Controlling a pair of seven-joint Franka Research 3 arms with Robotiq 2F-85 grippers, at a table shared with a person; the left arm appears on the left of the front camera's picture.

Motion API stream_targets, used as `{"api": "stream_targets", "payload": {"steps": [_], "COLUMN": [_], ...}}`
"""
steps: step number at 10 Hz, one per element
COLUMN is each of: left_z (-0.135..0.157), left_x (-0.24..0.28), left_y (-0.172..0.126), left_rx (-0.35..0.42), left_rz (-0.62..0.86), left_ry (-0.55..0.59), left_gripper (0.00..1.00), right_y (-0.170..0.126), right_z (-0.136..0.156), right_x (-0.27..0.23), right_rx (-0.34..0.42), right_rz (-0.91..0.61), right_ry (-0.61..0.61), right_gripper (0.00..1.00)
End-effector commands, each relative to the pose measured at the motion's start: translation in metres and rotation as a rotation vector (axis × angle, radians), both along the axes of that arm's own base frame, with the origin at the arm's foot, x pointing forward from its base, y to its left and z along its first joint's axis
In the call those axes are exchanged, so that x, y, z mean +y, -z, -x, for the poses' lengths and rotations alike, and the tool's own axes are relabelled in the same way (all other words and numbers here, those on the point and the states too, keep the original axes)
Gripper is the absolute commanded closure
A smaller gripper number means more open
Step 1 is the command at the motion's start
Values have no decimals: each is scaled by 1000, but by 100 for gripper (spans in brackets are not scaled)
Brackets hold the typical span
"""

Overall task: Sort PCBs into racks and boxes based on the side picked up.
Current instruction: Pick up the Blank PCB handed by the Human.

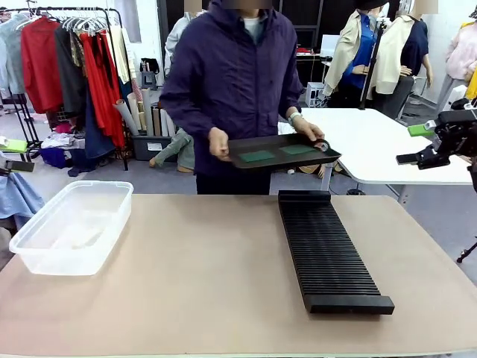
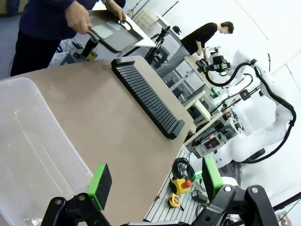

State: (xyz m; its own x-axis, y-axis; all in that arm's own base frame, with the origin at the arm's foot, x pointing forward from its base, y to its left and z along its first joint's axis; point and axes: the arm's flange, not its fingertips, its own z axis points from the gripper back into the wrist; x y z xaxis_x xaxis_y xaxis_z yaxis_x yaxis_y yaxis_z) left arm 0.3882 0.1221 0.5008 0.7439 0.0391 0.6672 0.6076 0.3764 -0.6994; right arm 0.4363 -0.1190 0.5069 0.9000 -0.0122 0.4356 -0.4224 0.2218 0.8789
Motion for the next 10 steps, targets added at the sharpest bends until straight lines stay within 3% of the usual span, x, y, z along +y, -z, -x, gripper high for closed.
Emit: {"api": "stream_targets", "payload": {"steps": [1, 10], "left_z": [0, 0], "left_x": [-1, -1], "left_y": [-2, -2], "left_rx": [8, 8], "left_rz": [-5, -5], "left_ry": [-3, -3], "left_gripper": [0, 0], "right_y": [0, 0], "right_z": [0, 0], "right_x": [0, 0], "right_rx": [5, 5], "right_rz": [1, 1], "right_ry": [-2, -2], "right_gripper": [0, 0]}}
